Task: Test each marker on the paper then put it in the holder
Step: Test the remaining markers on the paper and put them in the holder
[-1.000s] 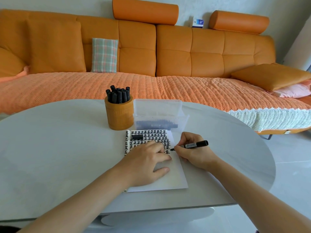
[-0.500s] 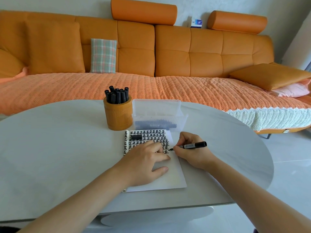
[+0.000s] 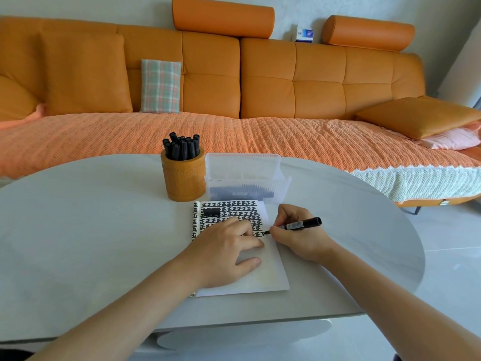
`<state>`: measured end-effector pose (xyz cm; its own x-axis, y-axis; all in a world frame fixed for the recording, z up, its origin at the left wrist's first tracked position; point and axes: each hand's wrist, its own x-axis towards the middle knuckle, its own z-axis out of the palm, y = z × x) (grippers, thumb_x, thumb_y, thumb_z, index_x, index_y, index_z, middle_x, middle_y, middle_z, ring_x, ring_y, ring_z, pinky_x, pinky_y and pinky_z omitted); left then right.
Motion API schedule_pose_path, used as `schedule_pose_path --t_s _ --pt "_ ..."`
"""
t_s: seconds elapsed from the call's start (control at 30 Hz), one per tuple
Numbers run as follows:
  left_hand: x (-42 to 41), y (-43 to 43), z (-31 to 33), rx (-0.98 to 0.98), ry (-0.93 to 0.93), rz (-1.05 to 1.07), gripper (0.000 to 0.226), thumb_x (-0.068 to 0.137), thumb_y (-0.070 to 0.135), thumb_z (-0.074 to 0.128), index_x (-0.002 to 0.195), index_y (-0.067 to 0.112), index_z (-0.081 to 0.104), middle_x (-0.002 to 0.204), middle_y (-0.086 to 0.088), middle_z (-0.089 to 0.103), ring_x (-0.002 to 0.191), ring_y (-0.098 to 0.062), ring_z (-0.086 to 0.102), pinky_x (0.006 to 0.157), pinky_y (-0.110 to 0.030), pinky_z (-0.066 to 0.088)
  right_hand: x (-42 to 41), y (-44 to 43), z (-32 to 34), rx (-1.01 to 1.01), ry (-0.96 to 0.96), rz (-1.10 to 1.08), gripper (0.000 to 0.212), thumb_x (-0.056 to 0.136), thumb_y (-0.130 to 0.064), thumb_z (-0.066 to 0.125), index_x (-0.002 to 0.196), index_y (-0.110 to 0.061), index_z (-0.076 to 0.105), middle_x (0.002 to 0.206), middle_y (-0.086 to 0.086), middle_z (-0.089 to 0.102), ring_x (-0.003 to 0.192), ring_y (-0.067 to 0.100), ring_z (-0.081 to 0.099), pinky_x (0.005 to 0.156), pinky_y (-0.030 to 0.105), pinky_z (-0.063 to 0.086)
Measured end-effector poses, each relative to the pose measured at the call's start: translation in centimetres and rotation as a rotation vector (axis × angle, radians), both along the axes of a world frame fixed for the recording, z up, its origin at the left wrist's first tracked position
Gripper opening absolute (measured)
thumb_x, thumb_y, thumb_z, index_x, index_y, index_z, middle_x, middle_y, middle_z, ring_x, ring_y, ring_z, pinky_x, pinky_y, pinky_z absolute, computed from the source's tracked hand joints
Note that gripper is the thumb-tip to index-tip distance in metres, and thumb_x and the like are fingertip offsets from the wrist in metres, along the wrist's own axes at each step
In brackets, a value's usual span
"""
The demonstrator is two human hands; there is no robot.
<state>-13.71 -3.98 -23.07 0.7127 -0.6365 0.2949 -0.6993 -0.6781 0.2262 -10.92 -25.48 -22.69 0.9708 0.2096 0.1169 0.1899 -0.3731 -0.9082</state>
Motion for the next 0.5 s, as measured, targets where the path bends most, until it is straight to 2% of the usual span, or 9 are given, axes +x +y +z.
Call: schedule_pose_path --t_s 0.17,0.5 --pt "0.08 -0.03 0.06 0.001 -0.001 0.000 0.041 0.088 0.055 0.048 0.117 0.032 0.066 0.094 0.011 0.045 0.089 -0.009 0.041 0.072 -0.026 0.040 -0.04 -0.15 -0.14 -0.011 -0.007 0.043 0.024 0.084 -0.001 0.071 0.072 0.005 0.051 0.063 0.002 0.055 0.056 0.013 0.044 0.051 0.022 0.034" --pt "0.29 0.04 -0.31 -0.020 -0.029 -0.019 0.041 0.088 0.055 0.048 0.116 0.032 0.066 0.094 0.011 0.045 0.090 -0.009 0.041 0.073 -0.029 0.042 0.28 -0.12 -0.09 -0.020 0.008 0.034 0.023 0.080 0.006 0.068 0.070 0.006 0.048 0.060 0.001 0.050 0.052 0.010 0.041 0.048 0.019 0.032"
